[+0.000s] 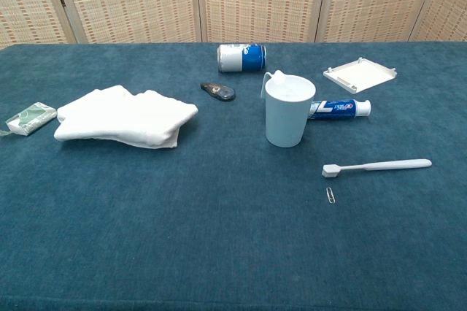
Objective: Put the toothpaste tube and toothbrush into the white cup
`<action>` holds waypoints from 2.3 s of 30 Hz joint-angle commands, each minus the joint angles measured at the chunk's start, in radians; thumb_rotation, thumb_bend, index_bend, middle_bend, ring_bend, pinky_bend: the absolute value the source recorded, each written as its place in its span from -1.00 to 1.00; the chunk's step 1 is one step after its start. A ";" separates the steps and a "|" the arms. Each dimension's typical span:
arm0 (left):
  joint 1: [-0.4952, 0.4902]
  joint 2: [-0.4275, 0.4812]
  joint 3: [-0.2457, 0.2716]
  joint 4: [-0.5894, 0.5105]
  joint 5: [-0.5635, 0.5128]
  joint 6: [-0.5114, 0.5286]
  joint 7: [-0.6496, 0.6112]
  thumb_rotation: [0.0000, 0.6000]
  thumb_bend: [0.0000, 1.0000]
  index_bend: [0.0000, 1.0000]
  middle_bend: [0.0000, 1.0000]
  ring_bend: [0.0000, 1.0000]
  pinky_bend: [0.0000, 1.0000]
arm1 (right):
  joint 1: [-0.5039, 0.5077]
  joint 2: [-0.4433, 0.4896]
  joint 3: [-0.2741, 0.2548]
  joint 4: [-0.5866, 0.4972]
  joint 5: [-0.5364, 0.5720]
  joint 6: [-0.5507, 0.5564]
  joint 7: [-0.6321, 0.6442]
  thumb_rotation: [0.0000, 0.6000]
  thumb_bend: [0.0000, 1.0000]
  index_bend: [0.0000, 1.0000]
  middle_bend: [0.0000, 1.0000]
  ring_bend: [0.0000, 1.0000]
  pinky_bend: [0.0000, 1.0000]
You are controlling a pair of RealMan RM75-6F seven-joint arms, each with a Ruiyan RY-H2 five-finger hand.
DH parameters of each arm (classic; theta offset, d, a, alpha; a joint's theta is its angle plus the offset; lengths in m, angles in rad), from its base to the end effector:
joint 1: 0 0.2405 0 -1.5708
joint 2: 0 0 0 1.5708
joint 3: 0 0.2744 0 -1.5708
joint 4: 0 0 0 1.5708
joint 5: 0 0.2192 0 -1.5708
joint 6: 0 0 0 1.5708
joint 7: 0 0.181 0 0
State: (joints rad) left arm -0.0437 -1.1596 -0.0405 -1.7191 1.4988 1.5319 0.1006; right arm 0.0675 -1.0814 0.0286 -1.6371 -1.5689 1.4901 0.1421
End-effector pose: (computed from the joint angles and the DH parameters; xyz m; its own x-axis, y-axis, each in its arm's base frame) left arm -0.3113 0.2032 0.1420 0.3527 -0.0100 0.9357 0.9355 0.0249 -0.3524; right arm -0.3226 -0.2092 0.1611 0.2796 -0.0328 0.9596 -0.9590 -0.0574 0.2775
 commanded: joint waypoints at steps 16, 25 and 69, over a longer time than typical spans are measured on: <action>-0.002 -0.001 0.000 -0.002 -0.006 -0.005 0.003 1.00 -0.59 -0.52 -0.80 -0.93 -0.71 | 0.006 -0.002 0.000 -0.001 0.000 -0.008 0.000 1.00 -0.70 -0.75 -0.58 -0.76 -0.67; -0.001 -0.002 -0.001 0.005 -0.009 -0.005 -0.004 1.00 -0.59 -0.52 -0.80 -0.93 -0.71 | 0.018 -0.010 0.015 -0.010 0.010 -0.015 -0.015 1.00 -0.59 -0.75 -0.56 -0.76 -0.67; 0.069 0.023 0.016 0.030 -0.026 0.052 -0.065 1.00 -0.59 -0.49 -0.80 -0.93 -0.71 | 0.811 -0.447 0.206 0.373 0.692 -0.801 -0.590 1.00 -0.44 -0.71 -0.56 -0.76 -0.67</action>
State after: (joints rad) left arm 0.0249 -1.1370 -0.0243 -1.6888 1.4726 1.5838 0.0359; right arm 0.8577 -1.5026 0.2425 -1.2884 -0.9087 0.7009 -0.4185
